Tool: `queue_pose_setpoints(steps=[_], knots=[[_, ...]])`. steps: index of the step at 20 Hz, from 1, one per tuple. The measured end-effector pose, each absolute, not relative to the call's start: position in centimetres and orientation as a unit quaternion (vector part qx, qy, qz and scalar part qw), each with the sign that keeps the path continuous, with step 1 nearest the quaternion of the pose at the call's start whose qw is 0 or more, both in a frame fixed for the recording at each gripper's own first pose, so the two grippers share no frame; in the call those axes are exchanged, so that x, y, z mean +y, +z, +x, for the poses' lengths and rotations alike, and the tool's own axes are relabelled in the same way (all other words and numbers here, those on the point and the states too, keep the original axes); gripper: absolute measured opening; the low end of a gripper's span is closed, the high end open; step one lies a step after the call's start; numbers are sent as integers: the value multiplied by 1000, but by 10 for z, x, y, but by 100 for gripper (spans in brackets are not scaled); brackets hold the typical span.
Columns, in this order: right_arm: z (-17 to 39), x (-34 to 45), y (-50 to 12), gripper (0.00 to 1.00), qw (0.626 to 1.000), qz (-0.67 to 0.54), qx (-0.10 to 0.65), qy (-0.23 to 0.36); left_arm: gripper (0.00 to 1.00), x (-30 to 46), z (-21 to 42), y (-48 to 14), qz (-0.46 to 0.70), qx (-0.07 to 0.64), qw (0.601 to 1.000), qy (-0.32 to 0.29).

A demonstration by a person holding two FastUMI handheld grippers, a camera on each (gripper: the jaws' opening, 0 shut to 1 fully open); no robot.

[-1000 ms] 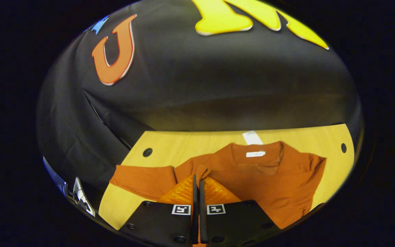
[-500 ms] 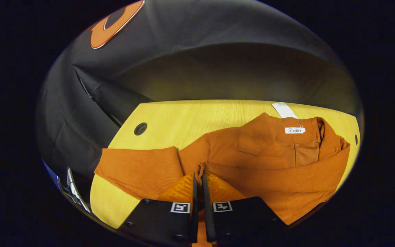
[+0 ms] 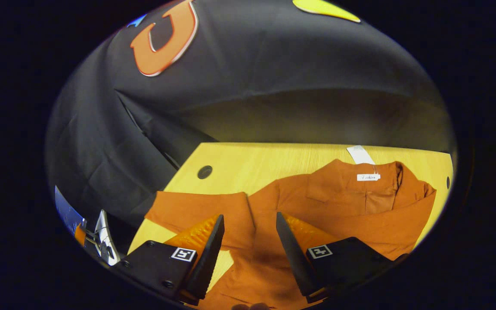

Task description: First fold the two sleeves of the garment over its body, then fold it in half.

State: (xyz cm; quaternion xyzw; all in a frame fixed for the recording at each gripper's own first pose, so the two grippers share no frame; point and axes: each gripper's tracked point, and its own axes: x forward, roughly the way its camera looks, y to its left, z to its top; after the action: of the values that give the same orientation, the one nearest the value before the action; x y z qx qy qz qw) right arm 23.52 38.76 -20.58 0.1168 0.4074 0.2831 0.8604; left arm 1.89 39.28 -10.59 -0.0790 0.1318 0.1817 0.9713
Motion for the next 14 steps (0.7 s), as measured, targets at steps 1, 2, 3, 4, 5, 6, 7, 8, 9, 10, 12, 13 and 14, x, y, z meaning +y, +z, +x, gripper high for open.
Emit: queue_pose_setpoints(steps=[1, 2, 3, 4, 5, 6, 7, 8, 9, 10, 12, 13, 14], knots=[[223, 381, -190, 79, 860, 120, 400, 294, 98, 403, 31, -109, -86, 133, 973, 169], [209, 371, -170, 79, 860, 123, 389, 308, 98, 410, 44, -114, -97, 138, 974, 151], [198, 359, -154, 79, 862, 123, 377, 315, 98, 417, 57, -123, -113, 146, 974, 132], [186, 346, -141, 79, 864, 120, 369, 321, 98, 424, 73, -132, -135, 156, 972, 114], [171, 333, -129, 79, 866, 118, 362, 323, 98, 430, 86, -147, -154, 174, 968, 97], [158, 317, -116, 79, 869, 119, 355, 323, 98, 438, 100, -162, -168, 190, 964, 83], [143, 299, -103, 79, 872, 124, 350, 318, 99, 449, 115, -179, -175, 204, 960, 78], [131, 281, -94, 79, 876, 132, 347, 308, 98, 464, 130, -195, -175, 217, 957, 78], [121, 262, -90, 79, 879, 138, 347, 295, 98, 477, 142, -210, -177, 227, 954, 79], [111, 239, -88, 79, 884, 143, 350, 276, 98, 488, 155, -226, -177, 241, 951, 83], [91, 200, -87, 78, 891, 150, 356, 239, 99, 503, 170, -255, -186, 269, 942, 75], [80, 182, -89, 78, 894, 151, 360, 221, 98, 507, 173, -268, -188, 284, 938, 71], [73, 163, -91, 78, 895, 153, 366, 204, 100, 511, 178, -282, -190, 295, 934, 69]])
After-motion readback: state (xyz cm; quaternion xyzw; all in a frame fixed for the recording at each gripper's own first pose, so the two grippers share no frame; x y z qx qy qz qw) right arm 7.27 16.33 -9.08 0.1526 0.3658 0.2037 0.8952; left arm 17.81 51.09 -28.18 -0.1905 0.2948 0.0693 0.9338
